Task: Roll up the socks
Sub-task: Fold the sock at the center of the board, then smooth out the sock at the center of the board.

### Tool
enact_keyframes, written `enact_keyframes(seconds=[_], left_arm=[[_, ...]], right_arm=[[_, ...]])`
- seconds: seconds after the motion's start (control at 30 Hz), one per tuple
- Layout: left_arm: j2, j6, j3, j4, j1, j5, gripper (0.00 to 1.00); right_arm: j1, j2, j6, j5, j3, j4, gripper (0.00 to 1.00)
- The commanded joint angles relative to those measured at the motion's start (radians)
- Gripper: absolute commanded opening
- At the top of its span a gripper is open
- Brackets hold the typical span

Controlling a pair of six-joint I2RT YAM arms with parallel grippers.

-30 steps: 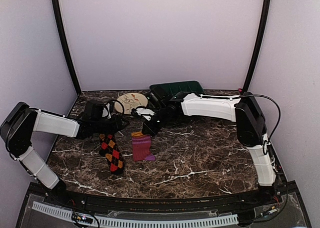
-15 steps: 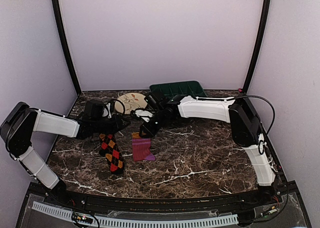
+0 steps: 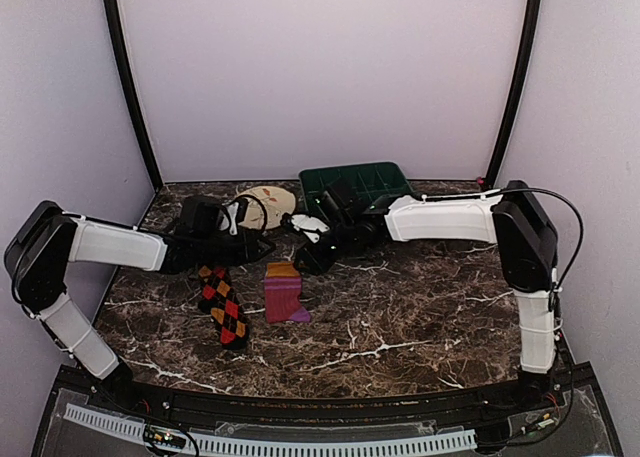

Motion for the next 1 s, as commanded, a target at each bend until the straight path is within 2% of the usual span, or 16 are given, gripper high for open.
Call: enact_keyframes(seconds=[0.0,0.23,0.37,0.6,0.77,0.97], left_arm=[[0.041,0.114,0.114,-0.104,-0.038,0.040,0.40],[0.133,0.181,0.229,-0.233,-0.071,0.060,0.38],[0.169,0.169,0.235,-0.229,-0.071,0.086,0.31],[0.227,0.140,0.236,-0.194,-0.071,0.130,0.22],[0.266,0.123,0.246,-0.182,-0.071,0.141,0.18],[0.312,0.114,0.263,-0.220,-0.069,0.105,0.14]], right_arm=[[0.016,-0.153,0.004,0.054,-0.144,0.125,0.49],[0.134,-0.264,-0.069,0.195,-0.340,0.161,0.48],[0.182,-0.284,-0.044,0.220,-0.410,0.223,0.41],[0.194,-0.278,0.051,0.143,-0.468,0.405,0.15],[0.191,-0.228,0.102,0.086,-0.438,0.466,0.05],[0.165,-0.155,0.186,-0.032,-0.386,0.516,0.01]])
